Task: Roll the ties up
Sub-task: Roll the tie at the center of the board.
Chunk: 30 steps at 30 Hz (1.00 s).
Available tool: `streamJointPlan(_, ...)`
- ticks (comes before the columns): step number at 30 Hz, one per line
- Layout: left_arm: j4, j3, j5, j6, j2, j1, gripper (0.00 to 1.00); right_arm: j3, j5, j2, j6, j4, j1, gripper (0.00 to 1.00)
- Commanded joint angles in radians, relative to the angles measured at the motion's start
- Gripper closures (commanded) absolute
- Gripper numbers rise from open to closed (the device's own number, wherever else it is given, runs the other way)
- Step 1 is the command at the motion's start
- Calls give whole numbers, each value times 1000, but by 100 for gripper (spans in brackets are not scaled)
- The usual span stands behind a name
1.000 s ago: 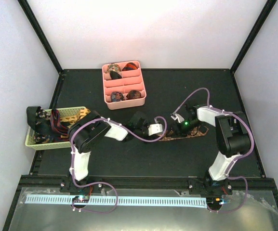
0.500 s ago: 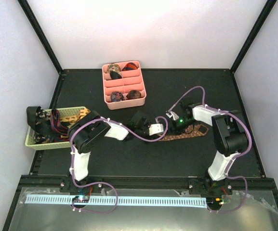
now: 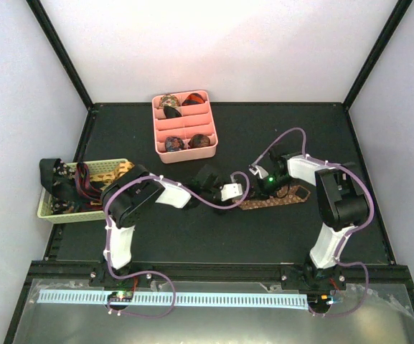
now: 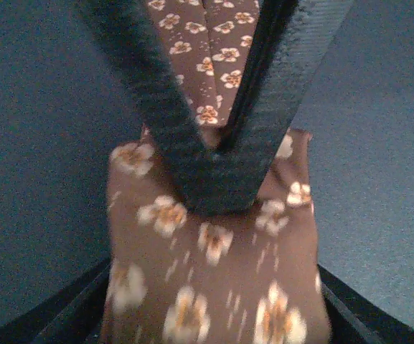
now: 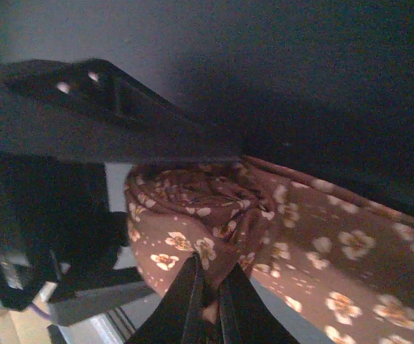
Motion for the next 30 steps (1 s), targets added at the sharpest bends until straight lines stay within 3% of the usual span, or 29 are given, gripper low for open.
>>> streamJointPlan(1, -91, -23, 11, -49, 9, 25, 33, -28, 125, 34, -35, -6, -27, 98)
streamJointPlan(10, 285, -42, 129, -166, -3, 23, 14, -9, 227, 67, -62, -38, -49, 98)
streamJointPlan(16, 398, -63, 137, -197, 65, 13, 12, -8, 269, 78, -74, -55, -49, 98)
streamJointPlan(23, 550, -51, 132, -271, 156, -11, 18, 5, 260, 114, -66, -54, -47, 98)
streamJointPlan(30, 559, -12, 93, -300, 207, -38, 34, -29, 192, 128, -45, 7, -47, 98)
